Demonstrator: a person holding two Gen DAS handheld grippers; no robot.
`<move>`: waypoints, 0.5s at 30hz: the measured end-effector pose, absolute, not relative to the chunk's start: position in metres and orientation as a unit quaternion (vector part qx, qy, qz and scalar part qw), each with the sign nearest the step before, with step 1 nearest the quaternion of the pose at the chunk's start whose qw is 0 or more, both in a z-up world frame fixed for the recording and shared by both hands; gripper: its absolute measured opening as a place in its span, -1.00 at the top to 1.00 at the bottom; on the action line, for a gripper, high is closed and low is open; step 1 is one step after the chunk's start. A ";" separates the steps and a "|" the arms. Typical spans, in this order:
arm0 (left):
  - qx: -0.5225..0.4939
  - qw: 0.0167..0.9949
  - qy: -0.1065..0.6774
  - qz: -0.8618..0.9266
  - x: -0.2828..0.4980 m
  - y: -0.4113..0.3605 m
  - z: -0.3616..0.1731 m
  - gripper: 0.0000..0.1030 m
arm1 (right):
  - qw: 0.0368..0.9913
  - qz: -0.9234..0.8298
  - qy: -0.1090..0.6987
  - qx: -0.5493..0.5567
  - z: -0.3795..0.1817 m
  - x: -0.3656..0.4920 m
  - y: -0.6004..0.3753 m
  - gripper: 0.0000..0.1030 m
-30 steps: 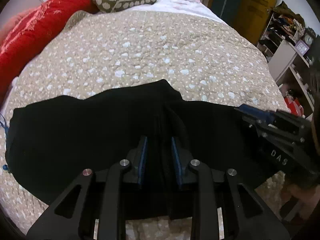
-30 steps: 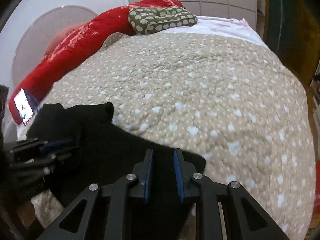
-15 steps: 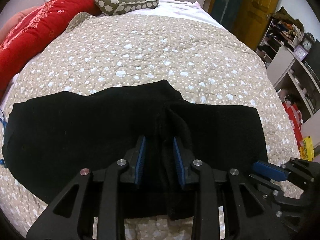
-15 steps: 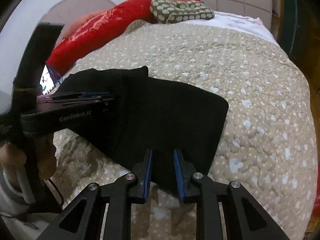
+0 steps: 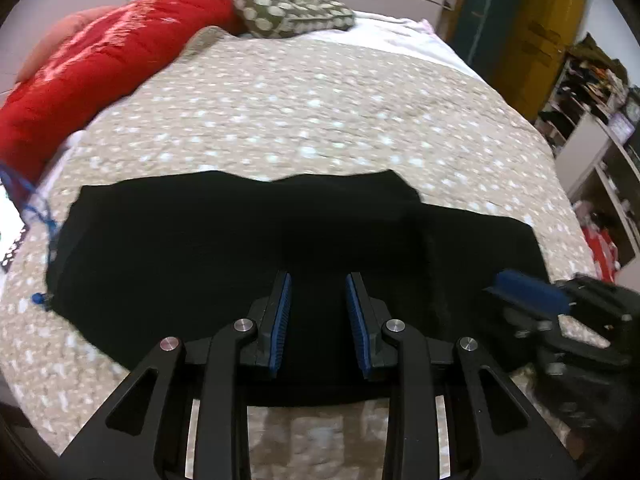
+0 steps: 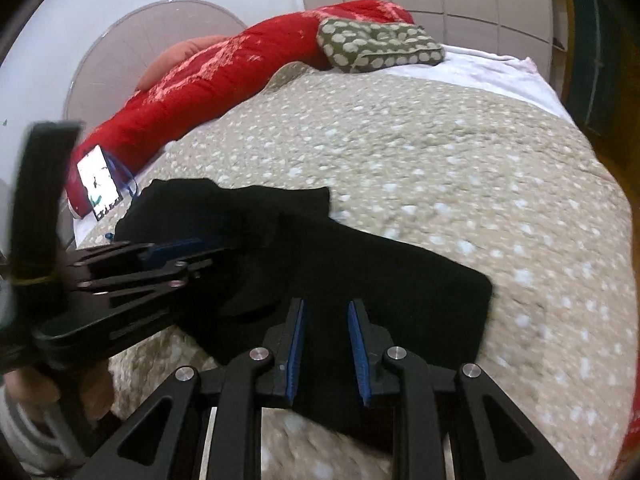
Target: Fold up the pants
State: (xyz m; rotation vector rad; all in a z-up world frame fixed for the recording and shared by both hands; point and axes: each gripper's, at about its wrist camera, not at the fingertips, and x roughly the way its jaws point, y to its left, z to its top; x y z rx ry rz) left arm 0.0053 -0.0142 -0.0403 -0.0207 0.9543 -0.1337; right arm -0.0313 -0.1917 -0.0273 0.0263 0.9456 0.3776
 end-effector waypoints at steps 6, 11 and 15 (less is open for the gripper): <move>-0.024 0.887 0.459 -0.043 0.003 0.011 -0.036 0.47 | 0.861 0.195 0.470 -0.009 -0.039 -0.021 -0.169 0.56; -0.044 0.889 0.455 -0.030 0.001 0.030 -0.032 0.08 | 0.862 0.206 0.464 -0.021 -0.029 -0.028 -0.160 0.56; -0.061 0.891 0.450 -0.025 -0.002 0.045 -0.027 -0.08 | 0.852 0.210 0.479 -0.026 -0.042 -0.029 -0.155 0.54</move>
